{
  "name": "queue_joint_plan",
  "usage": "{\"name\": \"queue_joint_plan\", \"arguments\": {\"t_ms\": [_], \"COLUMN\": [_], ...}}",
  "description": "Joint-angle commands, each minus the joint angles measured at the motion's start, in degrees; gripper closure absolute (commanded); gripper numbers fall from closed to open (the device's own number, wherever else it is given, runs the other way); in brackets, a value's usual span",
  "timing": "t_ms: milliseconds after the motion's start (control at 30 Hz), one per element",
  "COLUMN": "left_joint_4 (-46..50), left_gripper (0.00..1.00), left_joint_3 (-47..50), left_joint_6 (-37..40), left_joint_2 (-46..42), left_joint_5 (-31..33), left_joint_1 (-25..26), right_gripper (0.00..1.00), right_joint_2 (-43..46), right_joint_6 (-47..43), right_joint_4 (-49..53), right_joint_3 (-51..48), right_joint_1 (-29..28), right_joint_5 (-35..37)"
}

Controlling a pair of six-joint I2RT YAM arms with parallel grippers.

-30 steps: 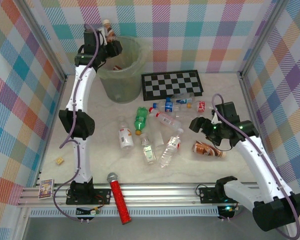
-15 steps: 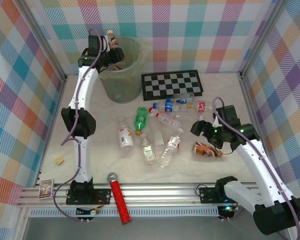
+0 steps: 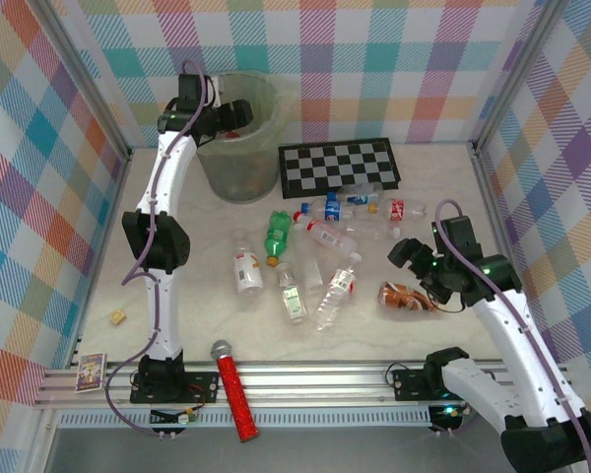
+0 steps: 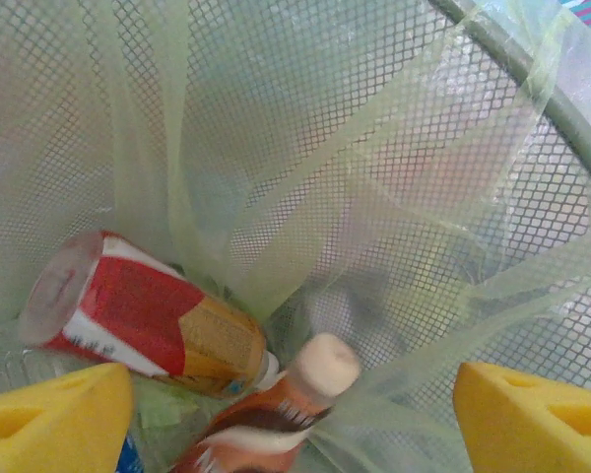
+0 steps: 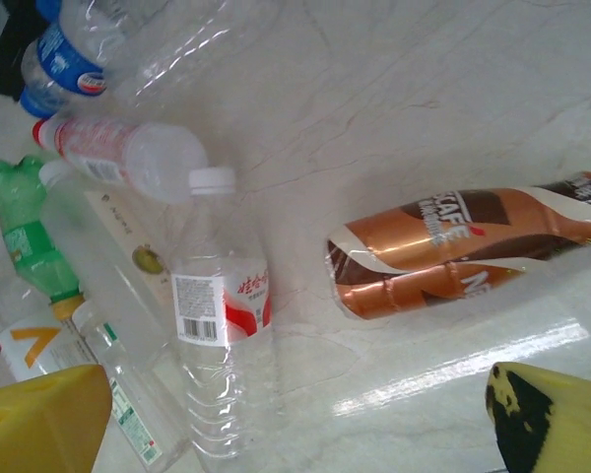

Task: Put the plastic bottles in the bin

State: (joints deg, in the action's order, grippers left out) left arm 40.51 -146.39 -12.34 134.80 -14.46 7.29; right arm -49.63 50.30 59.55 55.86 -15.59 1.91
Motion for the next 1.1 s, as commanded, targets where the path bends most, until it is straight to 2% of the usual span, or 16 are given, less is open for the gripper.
{"name": "queue_joint_plan", "arguments": {"t_ms": [0,167,367,467,633,833,1067], "left_joint_4": [0.5,-0.1,-1.2,-1.4,-1.2,-1.4,-5.0], "left_gripper": [0.14,0.13,0.12,0.11,0.08,0.06,0.05], "left_joint_3": [0.9,1.1,3.3,4.9,9.0,20.1,42.4], "left_joint_6": [1.3,1.9,3.5,5.0,8.0,12.8,13.6], "left_joint_2": [-4.1,-6.9,-12.7,-16.1,-22.5,-33.5,-49.4], "left_joint_5": [-1.2,-1.4,-1.3,-1.0,0.3,5.6,8.2], "left_joint_1": [0.4,0.5,0.9,1.4,2.7,6.8,11.8], "right_gripper": [0.00,0.01,0.01,0.00,0.03,0.04,0.04], "right_joint_2": [1.2,1.6,1.6,3.1,6.4,2.9,-3.8], "right_joint_6": [5.5,14.4,24.2,29.9,35.6,32.1,30.5], "right_joint_4": [4.4,6.9,4.2,1.1,-9.2,-13.1,-18.5], "right_joint_3": [-1.4,-4.2,-9.2,-13.6,-23.1,-24.3,-25.0], "right_joint_1": [0.0,0.0,1.4,4.5,13.2,19.9,22.5], "right_joint_5": [4.2,4.7,5.9,5.4,-1.1,-2.8,-5.3]}}
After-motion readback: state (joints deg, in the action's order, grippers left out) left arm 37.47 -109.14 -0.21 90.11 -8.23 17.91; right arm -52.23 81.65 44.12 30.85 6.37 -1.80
